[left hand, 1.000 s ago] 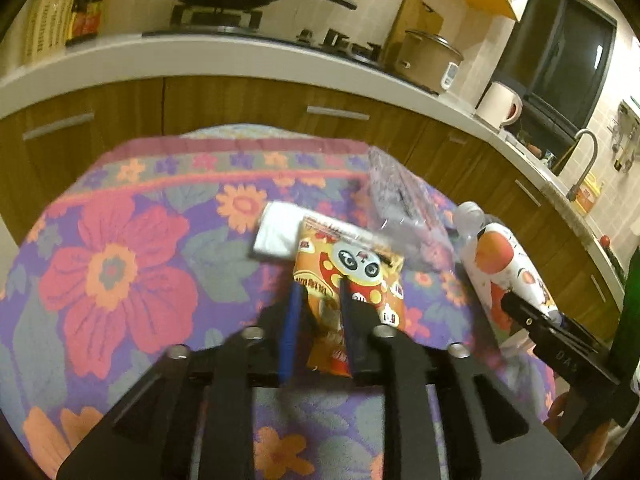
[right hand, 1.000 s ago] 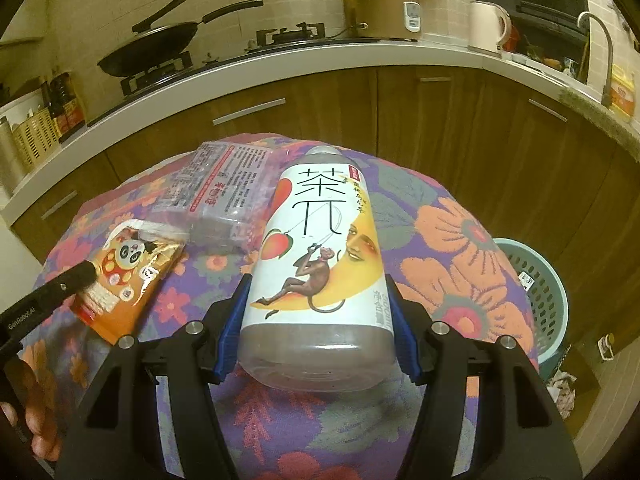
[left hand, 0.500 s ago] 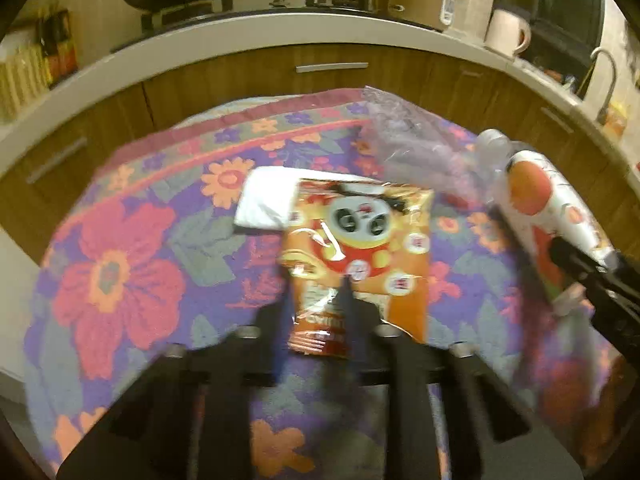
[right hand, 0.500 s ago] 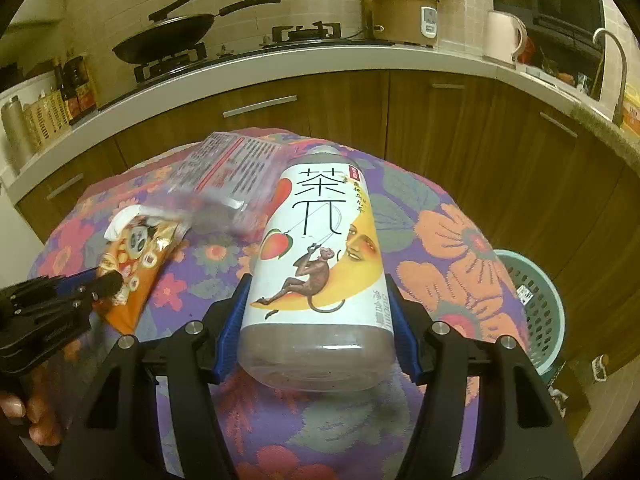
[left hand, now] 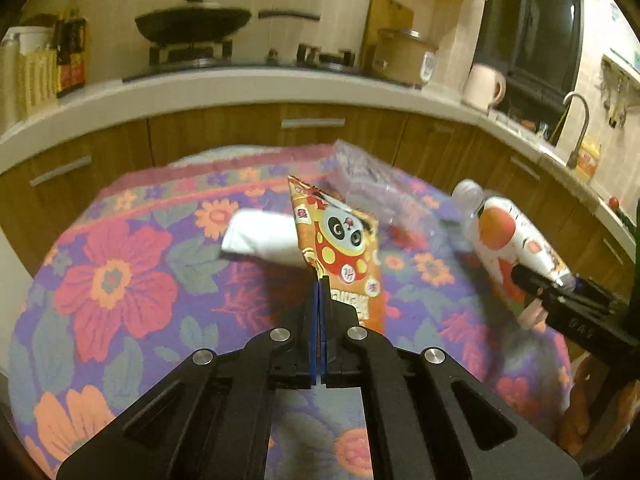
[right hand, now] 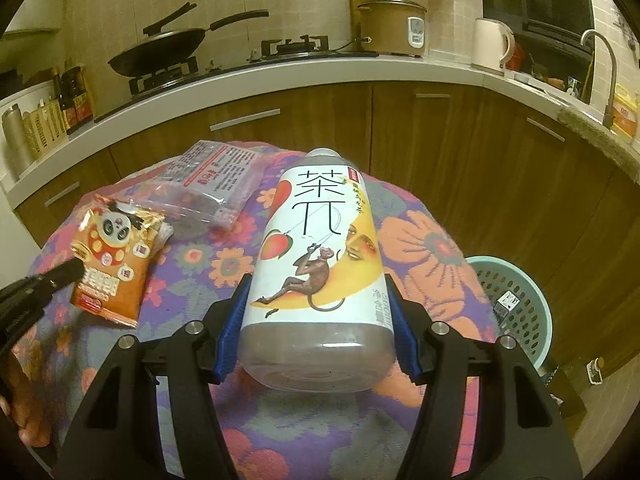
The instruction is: Collect trash
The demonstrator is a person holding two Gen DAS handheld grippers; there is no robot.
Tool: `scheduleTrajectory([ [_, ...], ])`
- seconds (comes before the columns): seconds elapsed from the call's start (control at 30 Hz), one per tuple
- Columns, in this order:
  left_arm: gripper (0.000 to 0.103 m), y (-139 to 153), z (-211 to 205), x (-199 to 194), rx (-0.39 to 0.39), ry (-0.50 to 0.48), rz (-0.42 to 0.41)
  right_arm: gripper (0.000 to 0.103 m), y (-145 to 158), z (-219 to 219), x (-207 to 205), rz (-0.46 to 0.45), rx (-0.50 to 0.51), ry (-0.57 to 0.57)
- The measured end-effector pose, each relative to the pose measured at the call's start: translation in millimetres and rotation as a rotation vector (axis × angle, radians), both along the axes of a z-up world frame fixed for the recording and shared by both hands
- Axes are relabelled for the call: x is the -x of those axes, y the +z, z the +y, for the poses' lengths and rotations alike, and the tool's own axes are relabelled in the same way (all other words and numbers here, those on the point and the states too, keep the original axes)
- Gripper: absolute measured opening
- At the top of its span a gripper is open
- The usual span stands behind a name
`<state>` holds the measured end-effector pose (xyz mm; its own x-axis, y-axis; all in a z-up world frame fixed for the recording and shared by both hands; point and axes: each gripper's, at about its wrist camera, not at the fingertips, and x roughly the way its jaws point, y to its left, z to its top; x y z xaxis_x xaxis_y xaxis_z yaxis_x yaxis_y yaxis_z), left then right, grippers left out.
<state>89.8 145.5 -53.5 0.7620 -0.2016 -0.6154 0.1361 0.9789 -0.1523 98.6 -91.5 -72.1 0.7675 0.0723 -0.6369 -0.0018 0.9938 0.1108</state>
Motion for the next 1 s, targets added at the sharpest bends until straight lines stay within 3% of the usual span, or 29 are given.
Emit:
scheduleTrajectory([
  [0.17, 0.000, 18, -9, 11, 0.009, -0.001, -0.079, 0.058, 4, -6, 5, -0.025, -0.009, 0.006],
  [0.67, 0.000, 54, -35, 34, 0.030, -0.035, -0.207, 0.058, 14, -31, 23, -0.068, -0.032, -0.012],
  [1.0, 0.000, 64, -94, 24, 0.066, -0.127, -0.245, 0.058, 18, -82, 36, -0.111, -0.027, -0.088],
])
